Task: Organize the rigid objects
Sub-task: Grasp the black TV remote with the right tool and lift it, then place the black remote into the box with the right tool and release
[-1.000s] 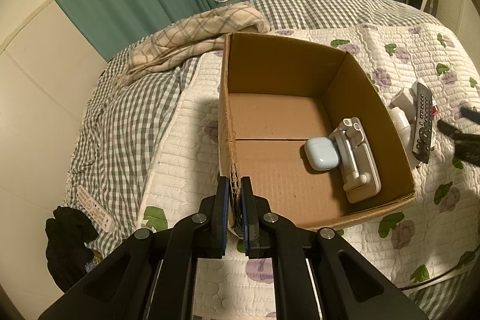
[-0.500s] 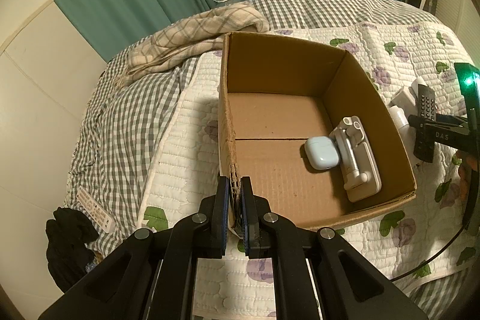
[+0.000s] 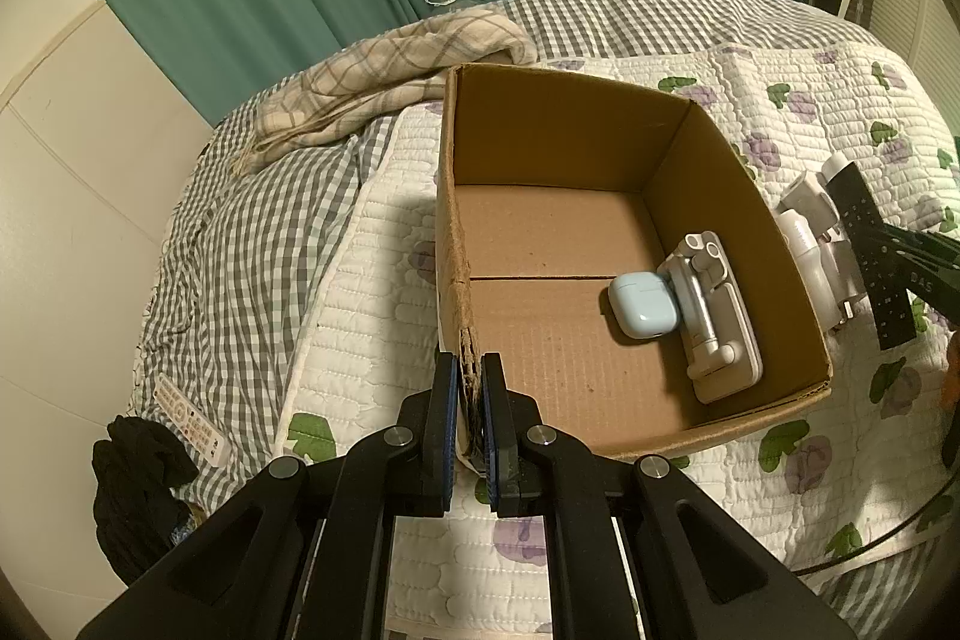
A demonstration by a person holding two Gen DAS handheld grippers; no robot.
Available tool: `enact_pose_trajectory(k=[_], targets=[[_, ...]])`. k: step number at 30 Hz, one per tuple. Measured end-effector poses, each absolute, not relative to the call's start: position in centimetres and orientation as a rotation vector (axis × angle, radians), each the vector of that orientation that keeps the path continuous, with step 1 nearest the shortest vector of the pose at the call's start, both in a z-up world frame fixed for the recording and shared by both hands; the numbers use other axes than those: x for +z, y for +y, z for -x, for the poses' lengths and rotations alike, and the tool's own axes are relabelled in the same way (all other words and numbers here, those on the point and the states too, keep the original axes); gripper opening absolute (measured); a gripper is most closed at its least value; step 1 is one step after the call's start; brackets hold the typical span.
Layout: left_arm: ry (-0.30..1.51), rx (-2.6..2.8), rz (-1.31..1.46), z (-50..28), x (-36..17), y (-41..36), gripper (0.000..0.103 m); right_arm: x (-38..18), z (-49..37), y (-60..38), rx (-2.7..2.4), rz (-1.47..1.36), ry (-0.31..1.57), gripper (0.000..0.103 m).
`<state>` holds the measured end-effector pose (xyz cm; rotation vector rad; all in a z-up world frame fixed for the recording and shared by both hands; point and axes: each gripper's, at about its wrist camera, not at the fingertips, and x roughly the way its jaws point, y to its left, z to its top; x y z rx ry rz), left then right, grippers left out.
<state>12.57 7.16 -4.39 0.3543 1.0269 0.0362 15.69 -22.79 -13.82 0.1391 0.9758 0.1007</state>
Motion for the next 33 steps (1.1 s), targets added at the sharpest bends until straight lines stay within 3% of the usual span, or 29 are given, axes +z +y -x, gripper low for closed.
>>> enact_pose_trajectory(k=[7, 21, 26, 33], targets=[[1.026, 0.036, -0.354, -12.6, -4.4, 7.1, 0.006, -10.3, -14.5, -22.5, 0.124, -0.093, 0.902, 0.02], [1.023, 0.031, -0.351, -12.6, -4.4, 6.8, 0.006, 2.9, -14.9, -15.1, 0.29, 0.029, 0.659, 0.02], [1.022, 0.037, -0.349, -12.6, -4.4, 6.7, 0.006, 3.5, -15.1, -10.2, 0.39, 0.062, 0.659, 0.02], [1.017, 0.034, -0.353, -12.7, -4.3, 6.7, 0.006, -1.2, -16.2, -4.9, 0.494, 0.061, 0.775, 0.02]])
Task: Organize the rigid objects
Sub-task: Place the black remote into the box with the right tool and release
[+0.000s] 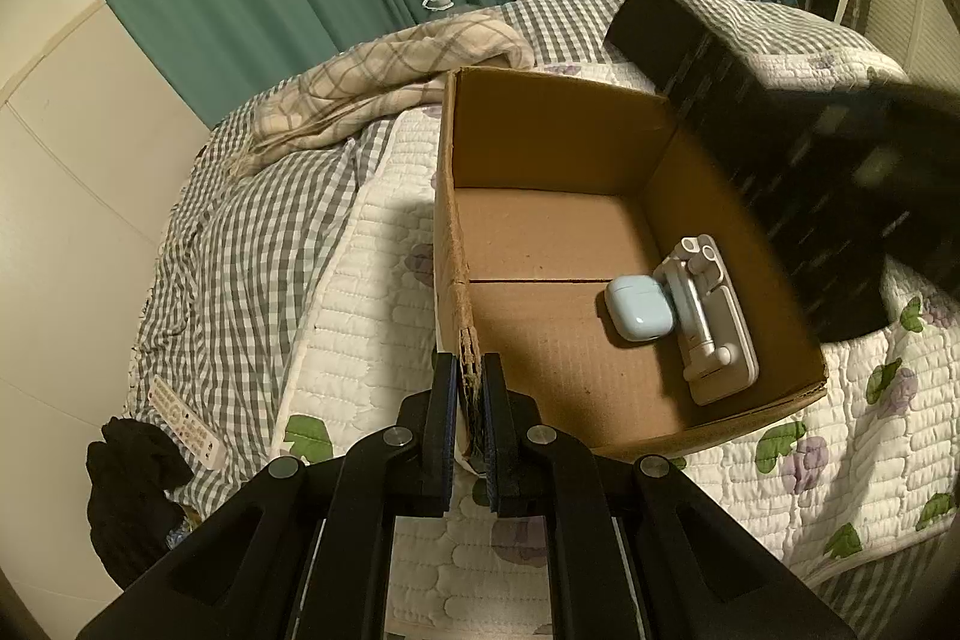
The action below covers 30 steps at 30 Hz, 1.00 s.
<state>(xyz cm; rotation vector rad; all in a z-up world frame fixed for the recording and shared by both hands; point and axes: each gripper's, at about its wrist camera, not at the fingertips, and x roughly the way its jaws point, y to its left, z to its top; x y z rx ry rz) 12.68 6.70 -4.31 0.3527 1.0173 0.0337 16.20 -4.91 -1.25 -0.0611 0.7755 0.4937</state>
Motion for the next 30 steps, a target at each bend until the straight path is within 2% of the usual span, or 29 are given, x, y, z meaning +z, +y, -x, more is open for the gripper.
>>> enact_pose_trajectory(k=[11, 23, 24, 26, 28, 30], targets=[[1.006, 0.029, -0.356, -12.6, -4.5, 6.7, 0.006, -8.5, -17.8, -2.2, 0.49, 0.1, 0.918, 0.02], [1.011, 0.029, -0.351, -12.5, -4.6, 6.7, 0.006, -8.9, -18.1, -2.5, 0.469, 0.104, 0.923, 0.021], [1.01, 0.031, -0.355, -12.5, -4.6, 6.6, 0.006, -8.3, -18.0, -2.8, 0.46, 0.109, 0.909, 0.025], [1.012, 0.026, -0.35, -12.5, -4.6, 6.6, 0.006, -7.0, -17.6, -3.3, 0.447, 0.113, 0.872, 0.056], [1.012, 0.028, -0.352, -12.5, -4.7, 6.5, 0.006, -5.5, -17.1, -4.3, 0.435, 0.105, 0.829, 0.064], [1.013, 0.031, -0.352, -12.5, -4.8, 6.4, 0.006, -3.9, -16.8, -5.6, 0.415, 0.093, 0.795, 0.067]])
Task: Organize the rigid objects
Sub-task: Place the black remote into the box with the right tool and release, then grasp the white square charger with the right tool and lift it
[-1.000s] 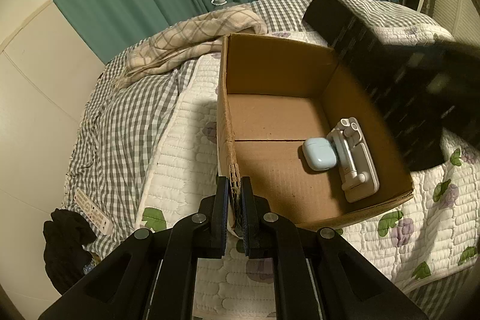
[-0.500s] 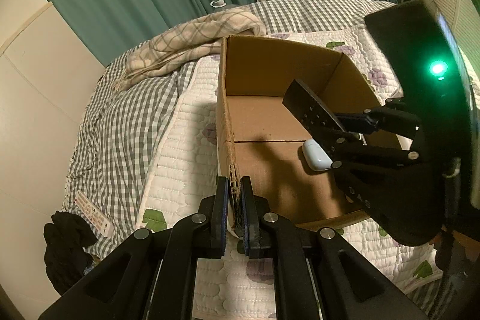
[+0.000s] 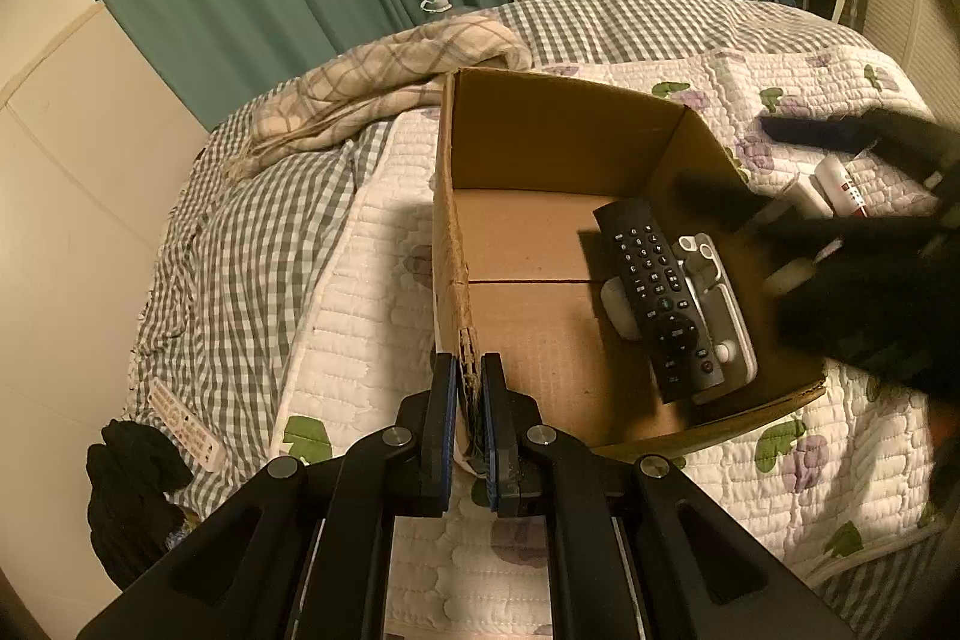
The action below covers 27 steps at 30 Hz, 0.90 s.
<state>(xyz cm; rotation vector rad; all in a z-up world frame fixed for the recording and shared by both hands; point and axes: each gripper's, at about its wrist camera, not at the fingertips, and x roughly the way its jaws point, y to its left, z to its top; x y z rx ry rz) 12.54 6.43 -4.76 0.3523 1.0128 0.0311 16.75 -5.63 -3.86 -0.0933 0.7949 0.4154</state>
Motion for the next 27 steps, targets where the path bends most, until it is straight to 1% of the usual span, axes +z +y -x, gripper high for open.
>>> enact_pose_trajectory(k=[2, 4, 5, 9, 12, 14, 16, 19, 27], targets=[[1.013, 0.031, -0.351, -12.5, -4.7, 6.5, 0.006, -2.4, -16.6, -7.2, 0.387, 0.076, 0.763, 0.084], [1.013, 0.035, -0.351, -12.5, -4.7, 6.5, 0.006, -0.7, -16.2, -9.1, 0.342, 0.064, 0.723, 0.091], [1.014, 0.035, -0.35, -12.5, -4.7, 6.4, 0.006, -0.1, -15.9, -10.1, 0.322, 0.064, 0.705, 0.092], [1.014, 0.036, -0.351, -12.4, -4.7, 6.4, 0.006, 1.9, -14.8, -13.8, 0.241, 0.072, 0.656, 0.095], [1.013, 0.036, -0.35, -12.4, -4.7, 6.5, 0.006, 2.4, -14.0, -16.6, 0.175, 0.091, 0.635, 0.097], [1.014, 0.036, -0.348, -12.4, -4.6, 6.4, 0.006, 2.2, -13.8, -18.0, 0.141, 0.099, 0.633, 0.101], [1.014, 0.036, -0.35, -12.4, -4.6, 6.5, 0.007, 1.4, -13.4, -19.7, 0.108, 0.104, 0.639, 0.103], [1.014, 0.037, -0.351, -12.4, -4.6, 6.5, 0.007, -0.9, -13.2, -21.4, 0.073, 0.096, 0.674, 0.103], [1.014, 0.039, -0.352, -12.1, -4.6, 6.6, 0.006, -9.2, -13.1, -22.5, 0.043, 0.136, 0.829, 0.103]])
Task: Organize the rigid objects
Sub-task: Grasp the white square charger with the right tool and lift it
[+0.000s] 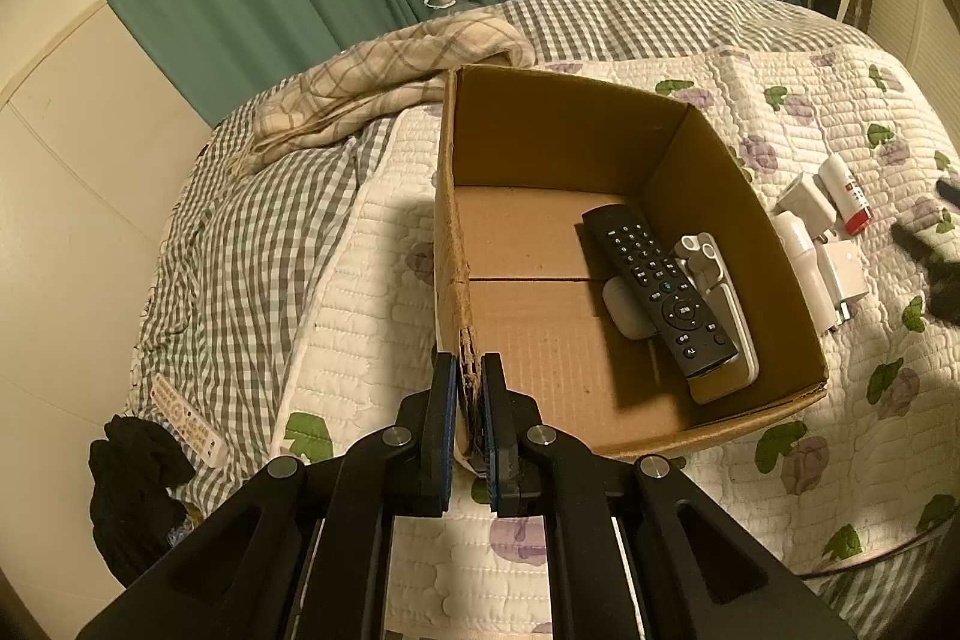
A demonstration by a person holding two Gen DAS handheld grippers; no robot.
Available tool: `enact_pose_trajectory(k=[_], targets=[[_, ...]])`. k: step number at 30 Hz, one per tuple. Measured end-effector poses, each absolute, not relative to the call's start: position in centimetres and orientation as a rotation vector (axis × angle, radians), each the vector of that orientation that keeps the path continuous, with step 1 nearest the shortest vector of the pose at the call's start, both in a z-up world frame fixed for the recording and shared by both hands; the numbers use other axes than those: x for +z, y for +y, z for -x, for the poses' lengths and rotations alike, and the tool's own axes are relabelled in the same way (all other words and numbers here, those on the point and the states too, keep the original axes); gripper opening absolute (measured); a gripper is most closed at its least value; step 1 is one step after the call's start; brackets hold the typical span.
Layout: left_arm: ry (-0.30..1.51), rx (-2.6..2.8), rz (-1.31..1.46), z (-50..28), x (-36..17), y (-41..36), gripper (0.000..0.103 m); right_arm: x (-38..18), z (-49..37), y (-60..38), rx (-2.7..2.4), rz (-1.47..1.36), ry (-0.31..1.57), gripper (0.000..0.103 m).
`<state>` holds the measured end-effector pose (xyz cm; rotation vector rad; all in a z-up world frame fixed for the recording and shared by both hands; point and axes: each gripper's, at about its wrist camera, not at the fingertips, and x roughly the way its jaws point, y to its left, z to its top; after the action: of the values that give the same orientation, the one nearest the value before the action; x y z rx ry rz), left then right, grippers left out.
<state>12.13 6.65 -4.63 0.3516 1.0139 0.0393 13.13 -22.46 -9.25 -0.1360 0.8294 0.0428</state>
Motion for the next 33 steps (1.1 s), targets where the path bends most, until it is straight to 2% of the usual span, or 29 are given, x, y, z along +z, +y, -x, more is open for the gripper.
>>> enact_pose_trajectory(k=[6, 14, 19, 21, 23, 33], targets=[[1.015, 0.041, -0.355, -11.9, -4.6, 6.7, 0.006, -13.7, -13.5, -21.7, 0.07, 0.158, 0.92, 0.103], [1.015, 0.047, -0.362, -11.7, -4.6, 7.0, 0.006, -15.8, -14.4, -20.4, 0.108, 0.187, 0.992, 0.102], [1.014, 0.046, -0.366, -11.7, -4.6, 6.9, 0.006, -17.2, -15.4, -20.2, 0.084, 0.186, 1.05, 0.091], [1.014, 0.046, -0.366, -11.8, -4.6, 6.9, 0.006, -17.5, -15.8, -20.5, 0.072, 0.165, 1.066, 0.081], [1.014, 0.046, -0.364, -11.8, -4.6, 7.0, 0.006, -18.0, -16.3, -20.9, 0.074, 0.133, 1.09, 0.064], [1.014, 0.047, -0.363, -11.7, -4.5, 6.8, 0.006, -17.9, -16.3, -21.8, 0.093, 0.059, 1.078, 0.062]])
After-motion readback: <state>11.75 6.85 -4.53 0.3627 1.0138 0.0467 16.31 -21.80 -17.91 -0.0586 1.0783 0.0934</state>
